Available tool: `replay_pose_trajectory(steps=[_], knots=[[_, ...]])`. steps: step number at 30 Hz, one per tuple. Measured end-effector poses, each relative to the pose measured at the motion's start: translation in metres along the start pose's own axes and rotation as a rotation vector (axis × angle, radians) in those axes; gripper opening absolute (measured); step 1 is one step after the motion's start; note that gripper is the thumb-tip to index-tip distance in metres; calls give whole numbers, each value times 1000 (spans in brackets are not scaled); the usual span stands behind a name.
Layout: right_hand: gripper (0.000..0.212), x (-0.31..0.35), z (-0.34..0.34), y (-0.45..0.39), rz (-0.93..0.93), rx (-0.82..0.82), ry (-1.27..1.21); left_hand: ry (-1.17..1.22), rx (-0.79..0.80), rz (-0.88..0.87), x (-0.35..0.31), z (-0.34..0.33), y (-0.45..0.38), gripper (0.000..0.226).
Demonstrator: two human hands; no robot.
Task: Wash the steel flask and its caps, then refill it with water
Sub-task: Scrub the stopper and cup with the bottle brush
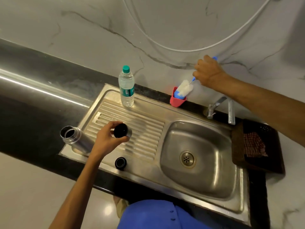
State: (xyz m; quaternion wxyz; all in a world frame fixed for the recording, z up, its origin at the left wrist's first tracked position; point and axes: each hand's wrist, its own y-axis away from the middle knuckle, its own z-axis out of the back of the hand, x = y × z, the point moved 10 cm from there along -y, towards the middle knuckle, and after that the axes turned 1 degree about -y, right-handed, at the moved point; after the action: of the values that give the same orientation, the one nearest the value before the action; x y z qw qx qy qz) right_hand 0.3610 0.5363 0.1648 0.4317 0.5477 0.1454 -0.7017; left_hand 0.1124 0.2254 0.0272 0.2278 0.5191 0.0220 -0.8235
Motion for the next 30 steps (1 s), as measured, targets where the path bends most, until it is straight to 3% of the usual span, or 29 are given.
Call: replay_pose_trajectory(steps=[5, 16, 21, 24, 27, 30], knots=[[16, 2, 0, -17, -2, -145, 151, -12, 44, -21, 0, -6, 2, 63], [13, 8, -19, 0, 31, -73, 291, -5, 23, 6, 11, 3, 8, 62], [16, 4, -12, 10, -15, -156, 304, -6, 14, 12, 20, 2, 25, 65], [28, 7, 4, 17, -38, -236, 204, -10, -19, 15, 24, 5, 40, 67], [35, 17, 36, 27, -22, -329, -63, -35, -48, 20, 36, 10, 58, 69], [20, 49, 74, 35, 65, -401, -310, -75, -74, 24, 56, 17, 76, 70]])
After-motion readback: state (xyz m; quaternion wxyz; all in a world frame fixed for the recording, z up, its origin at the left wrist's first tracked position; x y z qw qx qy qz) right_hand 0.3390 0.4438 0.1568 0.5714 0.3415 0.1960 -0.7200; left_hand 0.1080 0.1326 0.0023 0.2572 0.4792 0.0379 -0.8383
